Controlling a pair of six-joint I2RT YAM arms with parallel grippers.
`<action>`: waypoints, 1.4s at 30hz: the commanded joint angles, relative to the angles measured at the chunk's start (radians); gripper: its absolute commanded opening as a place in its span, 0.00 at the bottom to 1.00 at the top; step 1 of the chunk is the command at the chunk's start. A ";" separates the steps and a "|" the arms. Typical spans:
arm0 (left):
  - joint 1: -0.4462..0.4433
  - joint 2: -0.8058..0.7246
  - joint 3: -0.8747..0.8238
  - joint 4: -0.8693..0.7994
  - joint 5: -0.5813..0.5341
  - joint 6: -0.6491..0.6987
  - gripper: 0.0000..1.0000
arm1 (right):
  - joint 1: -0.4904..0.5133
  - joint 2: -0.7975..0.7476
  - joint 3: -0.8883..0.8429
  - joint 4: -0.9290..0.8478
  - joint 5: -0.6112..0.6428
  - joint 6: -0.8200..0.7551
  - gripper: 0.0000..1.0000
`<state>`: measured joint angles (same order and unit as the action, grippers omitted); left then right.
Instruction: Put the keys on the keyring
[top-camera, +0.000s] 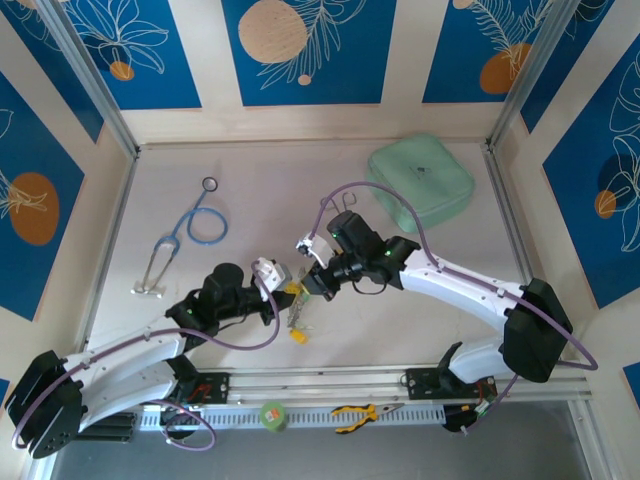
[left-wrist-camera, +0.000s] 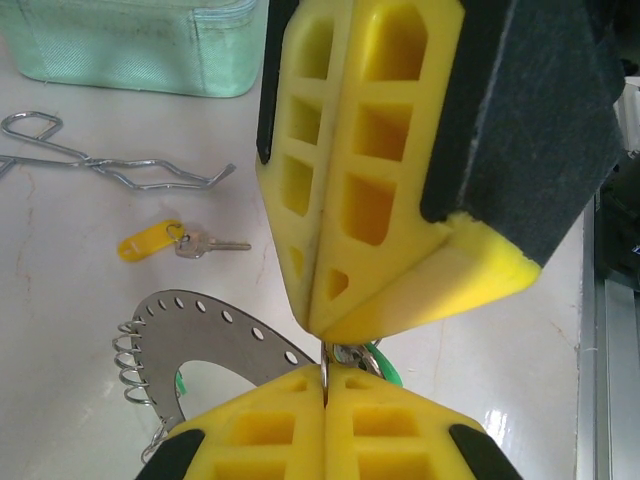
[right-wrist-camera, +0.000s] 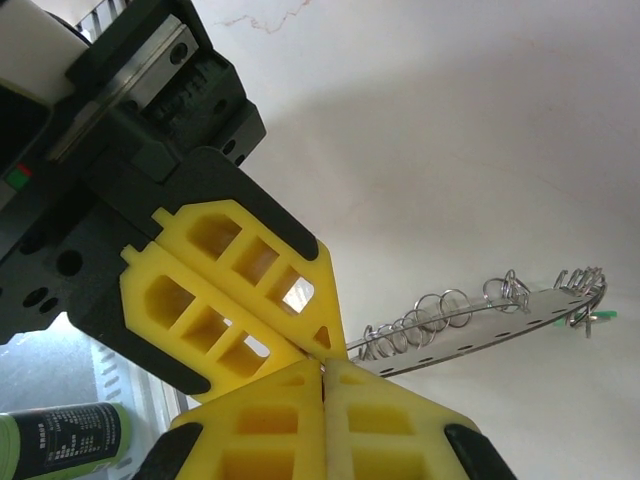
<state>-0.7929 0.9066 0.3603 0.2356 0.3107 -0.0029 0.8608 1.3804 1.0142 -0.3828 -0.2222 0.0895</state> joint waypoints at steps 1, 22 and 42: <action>-0.011 -0.008 0.034 -0.004 0.031 -0.009 0.00 | 0.010 0.019 0.030 -0.011 0.061 -0.024 0.00; -0.011 -0.057 -0.022 0.117 -0.026 0.029 0.00 | -0.037 -0.015 0.004 0.000 0.036 0.118 0.38; -0.012 0.045 -0.086 0.429 -0.101 0.067 0.00 | -0.084 -0.009 0.135 -0.178 -0.030 0.295 0.32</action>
<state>-0.7933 0.9531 0.2722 0.5911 0.2337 0.0437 0.7418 1.3365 1.0889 -0.4519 -0.2379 0.2447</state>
